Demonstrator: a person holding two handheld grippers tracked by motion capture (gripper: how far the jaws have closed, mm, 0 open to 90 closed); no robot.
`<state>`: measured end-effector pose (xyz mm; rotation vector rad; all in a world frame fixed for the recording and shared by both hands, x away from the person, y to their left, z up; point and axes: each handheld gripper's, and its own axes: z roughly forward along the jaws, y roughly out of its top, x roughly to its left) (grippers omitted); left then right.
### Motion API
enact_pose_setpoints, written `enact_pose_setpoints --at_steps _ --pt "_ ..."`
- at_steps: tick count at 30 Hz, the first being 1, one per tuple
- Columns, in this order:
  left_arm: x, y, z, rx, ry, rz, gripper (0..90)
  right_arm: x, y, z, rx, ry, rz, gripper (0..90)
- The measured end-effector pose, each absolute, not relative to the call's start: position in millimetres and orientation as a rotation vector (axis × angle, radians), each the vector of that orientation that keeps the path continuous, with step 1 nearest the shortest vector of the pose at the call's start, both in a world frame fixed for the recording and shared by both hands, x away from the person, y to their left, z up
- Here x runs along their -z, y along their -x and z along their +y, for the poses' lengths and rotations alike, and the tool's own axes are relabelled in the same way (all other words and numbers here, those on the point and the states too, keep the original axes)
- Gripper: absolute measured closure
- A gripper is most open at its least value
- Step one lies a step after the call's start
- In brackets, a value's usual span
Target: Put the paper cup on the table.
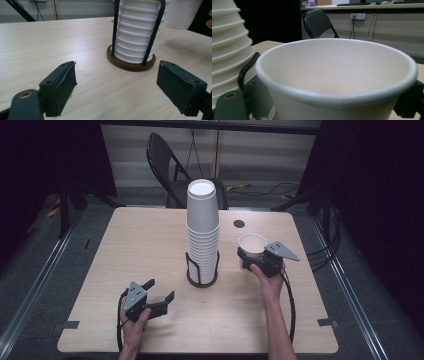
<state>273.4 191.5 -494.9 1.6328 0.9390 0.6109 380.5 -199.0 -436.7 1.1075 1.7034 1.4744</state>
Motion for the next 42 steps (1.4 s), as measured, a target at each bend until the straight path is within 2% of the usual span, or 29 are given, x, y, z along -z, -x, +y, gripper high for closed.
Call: enact_pose_setpoints --at_steps 8,19,42 --pt "496 -269 193 -0.652 -1.589 0.918 15.8 438 -404 -195 -1.465 -1.109 1.702 11.1" --pt "496 -265 192 -0.685 -1.563 0.906 16.0 464 -421 -198 -1.431 -1.155 1.739 10.7" --pt "496 -264 191 -0.716 -1.563 0.913 16.1 482 -411 -185 -1.398 -1.136 1.796 9.3"
